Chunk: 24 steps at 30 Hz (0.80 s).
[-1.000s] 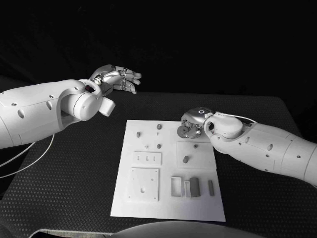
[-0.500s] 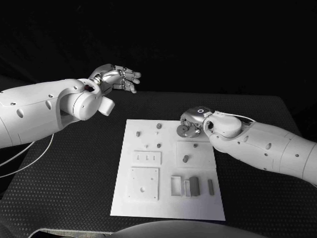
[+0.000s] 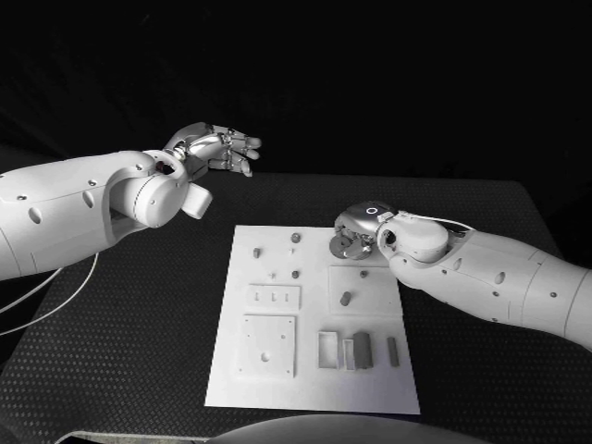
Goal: Assemble the parts on the task board
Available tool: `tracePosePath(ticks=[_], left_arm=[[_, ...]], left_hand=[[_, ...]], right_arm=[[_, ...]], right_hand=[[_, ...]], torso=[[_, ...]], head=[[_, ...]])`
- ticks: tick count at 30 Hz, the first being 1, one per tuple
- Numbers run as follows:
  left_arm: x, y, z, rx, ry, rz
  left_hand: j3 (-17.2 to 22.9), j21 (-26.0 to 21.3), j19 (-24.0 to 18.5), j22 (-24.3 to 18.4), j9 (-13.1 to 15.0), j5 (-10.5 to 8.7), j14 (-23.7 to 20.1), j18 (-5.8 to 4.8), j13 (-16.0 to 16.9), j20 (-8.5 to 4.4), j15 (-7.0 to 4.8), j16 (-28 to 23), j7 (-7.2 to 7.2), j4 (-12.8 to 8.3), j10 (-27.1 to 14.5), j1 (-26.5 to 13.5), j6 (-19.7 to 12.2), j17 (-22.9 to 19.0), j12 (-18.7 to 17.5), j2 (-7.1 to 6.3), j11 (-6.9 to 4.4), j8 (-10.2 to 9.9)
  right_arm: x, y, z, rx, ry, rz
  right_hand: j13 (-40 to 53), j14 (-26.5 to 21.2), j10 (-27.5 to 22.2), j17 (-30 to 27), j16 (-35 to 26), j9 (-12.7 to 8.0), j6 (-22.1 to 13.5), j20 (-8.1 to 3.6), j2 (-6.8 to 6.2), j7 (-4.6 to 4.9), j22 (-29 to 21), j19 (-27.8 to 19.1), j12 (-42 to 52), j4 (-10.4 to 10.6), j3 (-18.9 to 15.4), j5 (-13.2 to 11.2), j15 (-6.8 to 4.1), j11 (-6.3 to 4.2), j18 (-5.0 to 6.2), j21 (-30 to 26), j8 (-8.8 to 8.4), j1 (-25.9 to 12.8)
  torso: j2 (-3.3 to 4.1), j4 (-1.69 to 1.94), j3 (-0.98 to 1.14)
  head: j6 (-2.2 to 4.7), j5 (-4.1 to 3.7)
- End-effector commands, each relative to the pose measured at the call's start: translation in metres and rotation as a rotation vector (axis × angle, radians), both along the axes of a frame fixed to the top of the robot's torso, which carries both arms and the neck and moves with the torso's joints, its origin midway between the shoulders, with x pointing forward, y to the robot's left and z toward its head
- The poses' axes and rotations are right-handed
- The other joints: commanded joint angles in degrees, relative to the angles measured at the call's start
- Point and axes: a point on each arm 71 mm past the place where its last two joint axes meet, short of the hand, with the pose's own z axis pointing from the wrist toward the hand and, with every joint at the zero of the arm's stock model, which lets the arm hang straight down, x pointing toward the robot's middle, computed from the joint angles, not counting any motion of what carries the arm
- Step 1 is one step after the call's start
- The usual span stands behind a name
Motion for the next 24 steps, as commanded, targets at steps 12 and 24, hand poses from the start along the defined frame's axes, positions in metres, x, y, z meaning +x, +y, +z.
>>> tracePosePath(ticks=[12,24], left_arm=[[-0.001,0.000,0.002,-0.003,-0.009,-0.014],[-0.001,-0.001,0.002,-0.003,-0.010,-0.015]], left_hand=[[-0.3,-0.4,0.0,0.1,-0.1,-0.36,-0.3,0.83,0.1,-0.45,-0.07,0.3,0.48,0.0,-0.4,0.0,-0.2,0.1,-0.3,-0.41,-0.18,-0.4],[-0.3,-0.4,0.0,0.1,-0.1,-0.36,-0.3,0.78,0.1,-0.50,-0.07,0.3,0.50,0.0,-0.5,0.0,-0.2,0.1,-0.3,-0.43,-0.17,-0.4]], right_arm=[[-0.009,0.003,0.002,-0.019,-0.054,0.022],[-0.014,0.017,0.022,-0.028,-0.117,0.060]], right_hand=[[-0.3,0.1,0.4,-0.2,0.2,0.8,2.3,-0.26,0.70,0.77,0.7,0.5,-0.2,0.2,0.2,0.1,-0.63,-0.47,2.59,0.2,0.47,-1.2],[-0.5,0.1,0.4,-0.3,0.0,0.8,2.3,-0.32,0.46,0.77,0.7,0.5,-0.4,0.1,0.3,0.1,-0.61,-0.46,2.59,0.2,0.39,-1.3]], torso=[[-0.01,-0.14,0.04],[0.02,-0.03,0.03]], head=[[-0.03,0.26],[0.40,0.30]])
